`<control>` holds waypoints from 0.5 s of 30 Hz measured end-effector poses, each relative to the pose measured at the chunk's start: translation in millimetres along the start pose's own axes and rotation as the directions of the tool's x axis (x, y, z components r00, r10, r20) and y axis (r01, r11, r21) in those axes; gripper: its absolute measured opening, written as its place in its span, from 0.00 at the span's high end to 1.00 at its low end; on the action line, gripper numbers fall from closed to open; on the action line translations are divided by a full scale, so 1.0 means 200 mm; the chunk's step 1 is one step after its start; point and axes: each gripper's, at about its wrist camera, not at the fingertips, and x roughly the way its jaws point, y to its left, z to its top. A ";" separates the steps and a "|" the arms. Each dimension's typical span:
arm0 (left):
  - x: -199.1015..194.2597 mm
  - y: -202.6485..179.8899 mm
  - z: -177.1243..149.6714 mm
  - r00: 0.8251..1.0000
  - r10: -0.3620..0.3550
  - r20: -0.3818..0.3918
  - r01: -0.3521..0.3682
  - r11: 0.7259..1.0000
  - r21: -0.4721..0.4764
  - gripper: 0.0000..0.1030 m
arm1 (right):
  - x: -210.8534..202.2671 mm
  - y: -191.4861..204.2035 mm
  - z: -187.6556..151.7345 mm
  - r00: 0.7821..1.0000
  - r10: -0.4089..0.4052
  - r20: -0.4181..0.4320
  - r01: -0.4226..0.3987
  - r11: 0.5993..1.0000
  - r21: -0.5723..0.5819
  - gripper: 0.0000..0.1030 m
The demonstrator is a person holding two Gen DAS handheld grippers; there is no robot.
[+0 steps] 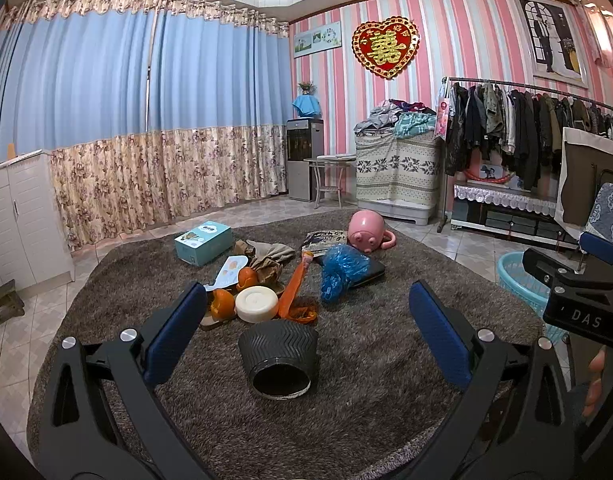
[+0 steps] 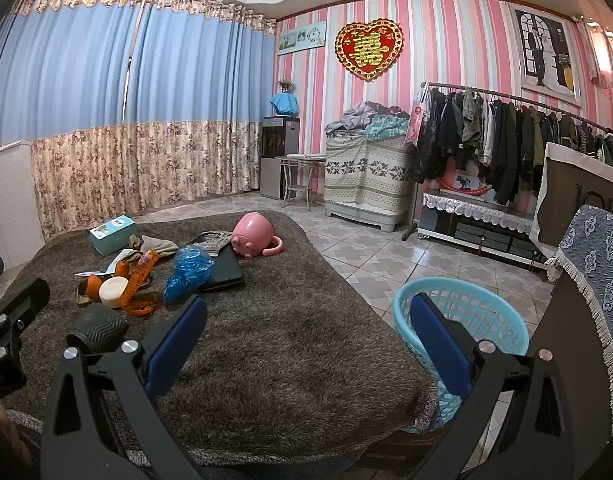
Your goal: Collect trash
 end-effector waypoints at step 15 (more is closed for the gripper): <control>0.00 0.00 0.00 1.000 0.001 0.000 -0.001 1.000 0.000 0.05 | 0.01 0.00 -0.01 1.000 0.001 0.001 -0.001 1.000 0.000 0.04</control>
